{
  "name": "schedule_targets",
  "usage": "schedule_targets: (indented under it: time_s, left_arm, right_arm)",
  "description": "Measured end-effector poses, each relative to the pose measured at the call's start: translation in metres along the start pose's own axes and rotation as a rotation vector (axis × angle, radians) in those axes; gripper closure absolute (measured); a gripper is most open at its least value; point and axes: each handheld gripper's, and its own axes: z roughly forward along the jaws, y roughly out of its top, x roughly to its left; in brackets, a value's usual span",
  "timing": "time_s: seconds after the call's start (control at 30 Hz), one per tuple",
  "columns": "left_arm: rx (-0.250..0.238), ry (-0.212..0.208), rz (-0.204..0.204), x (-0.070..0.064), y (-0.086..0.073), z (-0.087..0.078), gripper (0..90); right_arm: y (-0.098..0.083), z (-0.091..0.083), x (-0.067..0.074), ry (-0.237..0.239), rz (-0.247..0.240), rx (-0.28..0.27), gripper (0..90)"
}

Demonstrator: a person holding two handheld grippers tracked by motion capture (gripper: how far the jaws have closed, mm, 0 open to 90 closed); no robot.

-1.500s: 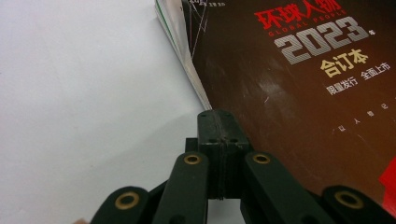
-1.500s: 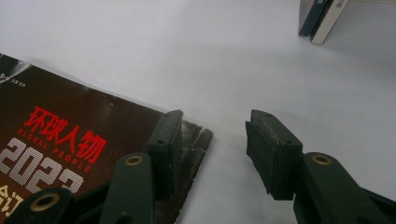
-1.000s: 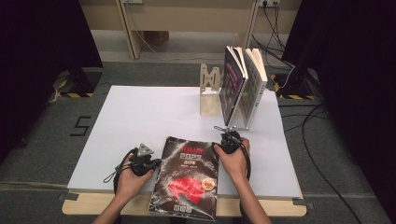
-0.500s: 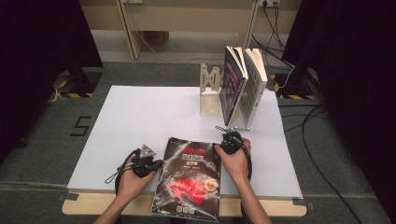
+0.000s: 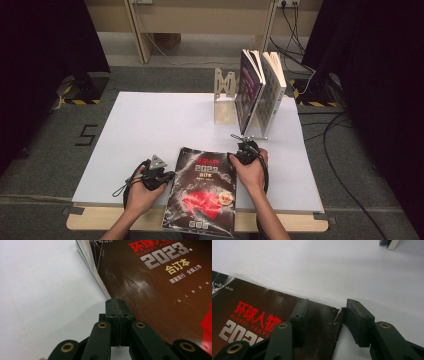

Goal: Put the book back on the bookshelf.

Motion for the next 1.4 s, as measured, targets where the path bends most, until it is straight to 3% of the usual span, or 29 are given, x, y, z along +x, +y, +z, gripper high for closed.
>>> schedule_targets:
  time_s: [0.13,0.57,0.97,1.27,1.4]
  left_arm:
    - [0.004,-0.002,-0.012,-0.001,-0.001,0.000,88.7]
    - [-0.002,0.001,-0.012,-0.002,-0.001,0.000,88.6]
    - [-0.003,0.003,-0.009,-0.002,-0.001,0.000,88.5]
    - [-0.009,0.005,-0.008,-0.003,-0.002,0.000,88.5]
    - [-0.006,0.007,-0.002,-0.003,-0.002,0.000,88.3]
  right_arm:
    - [-0.001,0.000,0.002,-0.015,-0.007,-0.002,54.8]
    - [-0.002,-0.012,0.002,0.026,0.049,0.014,54.8]
    - [-0.010,-0.010,0.004,0.024,0.040,0.037,55.1]
    - [-0.013,-0.013,0.000,0.112,0.088,0.043,65.6]
    - [-0.010,-0.017,-0.003,0.146,0.100,0.047,77.5]
